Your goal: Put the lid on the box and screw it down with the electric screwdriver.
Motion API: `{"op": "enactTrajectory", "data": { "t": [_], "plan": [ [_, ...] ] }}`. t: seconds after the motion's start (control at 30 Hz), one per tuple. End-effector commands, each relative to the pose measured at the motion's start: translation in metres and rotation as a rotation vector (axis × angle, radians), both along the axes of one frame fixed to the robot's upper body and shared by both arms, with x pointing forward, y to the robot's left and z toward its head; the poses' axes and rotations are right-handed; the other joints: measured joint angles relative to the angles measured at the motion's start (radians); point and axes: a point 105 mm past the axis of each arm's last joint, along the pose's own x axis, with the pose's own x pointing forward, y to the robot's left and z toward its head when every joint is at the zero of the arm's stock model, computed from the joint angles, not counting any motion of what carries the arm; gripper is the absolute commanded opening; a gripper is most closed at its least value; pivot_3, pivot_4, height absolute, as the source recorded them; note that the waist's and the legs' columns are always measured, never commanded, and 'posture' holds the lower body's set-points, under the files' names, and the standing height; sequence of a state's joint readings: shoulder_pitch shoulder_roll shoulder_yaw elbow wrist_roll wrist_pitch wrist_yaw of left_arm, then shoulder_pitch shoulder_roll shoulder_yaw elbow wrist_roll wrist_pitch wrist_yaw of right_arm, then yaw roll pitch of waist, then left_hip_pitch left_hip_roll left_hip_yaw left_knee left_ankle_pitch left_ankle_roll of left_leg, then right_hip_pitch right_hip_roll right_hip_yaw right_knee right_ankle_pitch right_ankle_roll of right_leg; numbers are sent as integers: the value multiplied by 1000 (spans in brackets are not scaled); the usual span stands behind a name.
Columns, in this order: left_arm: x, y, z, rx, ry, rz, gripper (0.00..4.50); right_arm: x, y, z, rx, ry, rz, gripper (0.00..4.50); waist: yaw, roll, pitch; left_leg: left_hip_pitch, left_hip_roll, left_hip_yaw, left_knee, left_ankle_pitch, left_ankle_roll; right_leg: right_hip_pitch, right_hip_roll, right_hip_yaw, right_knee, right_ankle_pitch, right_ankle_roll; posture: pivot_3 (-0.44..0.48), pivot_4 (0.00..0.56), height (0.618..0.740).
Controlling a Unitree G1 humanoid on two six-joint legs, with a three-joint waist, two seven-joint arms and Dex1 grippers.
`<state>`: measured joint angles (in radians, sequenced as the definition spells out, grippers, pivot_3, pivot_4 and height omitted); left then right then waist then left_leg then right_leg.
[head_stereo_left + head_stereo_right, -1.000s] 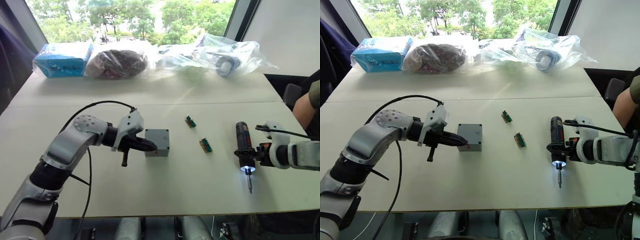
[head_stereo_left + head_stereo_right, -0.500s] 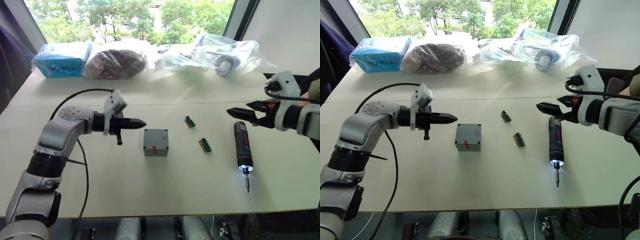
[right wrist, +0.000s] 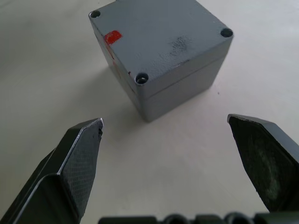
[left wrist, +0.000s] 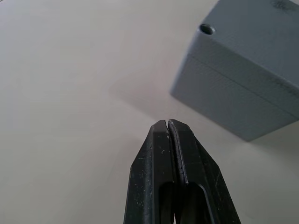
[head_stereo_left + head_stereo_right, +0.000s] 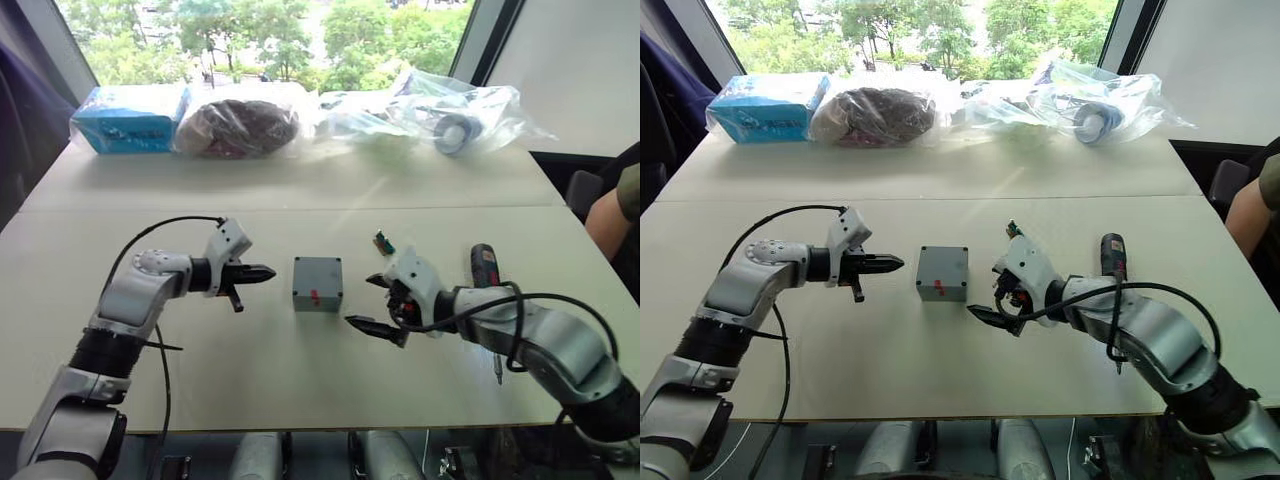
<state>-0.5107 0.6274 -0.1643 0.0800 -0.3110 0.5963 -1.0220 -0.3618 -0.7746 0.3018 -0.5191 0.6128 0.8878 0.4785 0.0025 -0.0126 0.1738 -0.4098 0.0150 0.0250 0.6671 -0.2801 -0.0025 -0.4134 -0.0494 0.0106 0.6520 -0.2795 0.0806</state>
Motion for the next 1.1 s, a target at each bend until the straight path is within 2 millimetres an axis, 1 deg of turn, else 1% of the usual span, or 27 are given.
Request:
{"op": "enactTrajectory", "data": {
  "t": [0.03, 0.1, 0.17, 0.2, 0.3, 0.4, 0.47, 0.53, 0.57, 0.6, 0.63, 0.7, 0.73, 0.8, 0.9, 0.97, 1.03, 1.1],
  "plan": [
    [6, -18, 7, -22, -56, -4, 0, -4, 12, -2, 9, -10, 68, 4454, 7, 0, 0, 0, 0, 0, 0, 0, 0, 0, 0, 0, 0, 0, 0, 0, 150, 740],
    [9, -25, 7, -21, -64, -11, 0, -9, 18, -6, 10, 10, 104, 4454, 9, 0, 0, 0, 0, 0, 0, 0, 0, 0, 0, 0, 0, 0, 0, 0, 150, 740],
    [11, -29, 9, -29, -67, -16, 0, -14, 23, -6, 21, 22, 134, 4454, 8, 0, 0, 0, 0, 0, 0, 0, 0, 0, 0, 0, 1, 0, 0, 0, 150, 740],
    [13, -30, 10, -34, -68, -18, 0, -17, 26, -3, 35, 29, 152, 4454, 8, 0, 0, 0, 0, 0, 0, 0, 0, 0, 0, 0, 1, 0, 0, 0, 150, 740],
    [19, -34, 14, -46, -76, -22, 0, -26, 39, 14, 140, 62, 180, 4454, 7, 0, 0, 0, 0, 0, 0, 0, 0, 0, 1, 0, 1, 0, 0, 0, 150, 740],
    [24, -35, 16, -46, -83, -19, 0, -30, 43, 18, 171, 79, 179, 4454, 7, 0, 0, 0, 0, -1, 0, 0, 0, 0, 1, 0, 2, 0, 0, 0, 150, 740],
    [29, -31, 17, -31, -98, -5, 0, -32, 43, 21, 187, 85, 170, 4454, 7, 0, 0, 0, 0, -1, 0, 0, 0, 0, 1, -1, 2, 0, 0, 0, 150, 740],
    [33, -25, 18, -14, -107, 14, 0, -32, 40, 24, 176, 75, 159, 4454, 7, 0, 0, 0, 0, -1, 0, 0, 0, 0, 0, -1, 2, 0, 0, 0, 150, 740],
    [34, -21, 18, -2, -110, 21, 0, -30, 35, 25, 156, 62, 151, 4454, 7, 0, 0, 0, 0, -1, 0, 0, 0, 0, 0, -1, 2, 0, 0, 0, 150, 740],
    [34, -15, 17, 17, -110, 24, 0, -24, 25, 26, 115, 35, 123, 4454, 6, 0, 0, 0, 0, -1, 0, 0, 0, 0, 0, -1, 2, 0, 0, 0, 150, 740],
    [32, -10, 17, 39, -107, 19, 0, -17, 15, 26, 71, 7, 98, 4454, 6, 0, 0, 0, 0, 0, 0, 0, 0, 0, 0, -1, 2, 0, 0, 0, 150, 740],
    [29, -4, 15, 66, -102, 3, 0, -9, 3, 27, 11, -30, 73, 4454, 6, 0, 0, 0, -1, 0, 0, 0, 0, 0, 0, -1, 2, 0, 0, 0, 150, 740],
    [23, -1, 13, 71, -90, -12, 0, -1, -4, 25, -19, -42, 52, 4454, 4, 0, 0, 0, -1, 0, 0, 0, 0, 0, 0, -1, 2, 0, 0, 0, 150, 740],
    [11, 2, 11, 54, -48, -33, 0, 12, -10, 24, -50, -71, 29, 4454, 0, 0, 0, 1, -1, 0, 0, 0, 0, 0, 0, -1, 2, 0, 0, 0, 150, 740],
    [-9, 4, 4, 36, 24, -68, 0, 24, -8, 24, -55, -103, 28, 4454, -10, 0, 0, 1, 0, 0, 0, 0, 0, 0, 1, 0, 2, 0, 0, 0, 150, 740],
    [-25, 6, -2, 40, 75, -92, 0, 31, -6, 20, -57, -114, 32, 4454, -14, 0, 0, 1, 0, 0, 0, 0, 0, 0, 1, 0, 2, 0, 0, 0, 150, 740],
    [-34, 7, -6, 47, 96, -102, 0, 34, -4, 14, -74, -125, 53, 4454, -16, 0, 0, 1, 1, 0, 0, 0, 0, 0, 1, 0, 2, 0, 0, 0, 150, 740],
    [-39, 3, -10, 42, 102, -95, 0, 32, 4, 10, -64, -122, 103, 4454, -14, 0, 0, 1, 0, 0, 0, 0, 0, 0, 1, 0, 3, 0, 0, 0, 150, 740]
  ]
}}
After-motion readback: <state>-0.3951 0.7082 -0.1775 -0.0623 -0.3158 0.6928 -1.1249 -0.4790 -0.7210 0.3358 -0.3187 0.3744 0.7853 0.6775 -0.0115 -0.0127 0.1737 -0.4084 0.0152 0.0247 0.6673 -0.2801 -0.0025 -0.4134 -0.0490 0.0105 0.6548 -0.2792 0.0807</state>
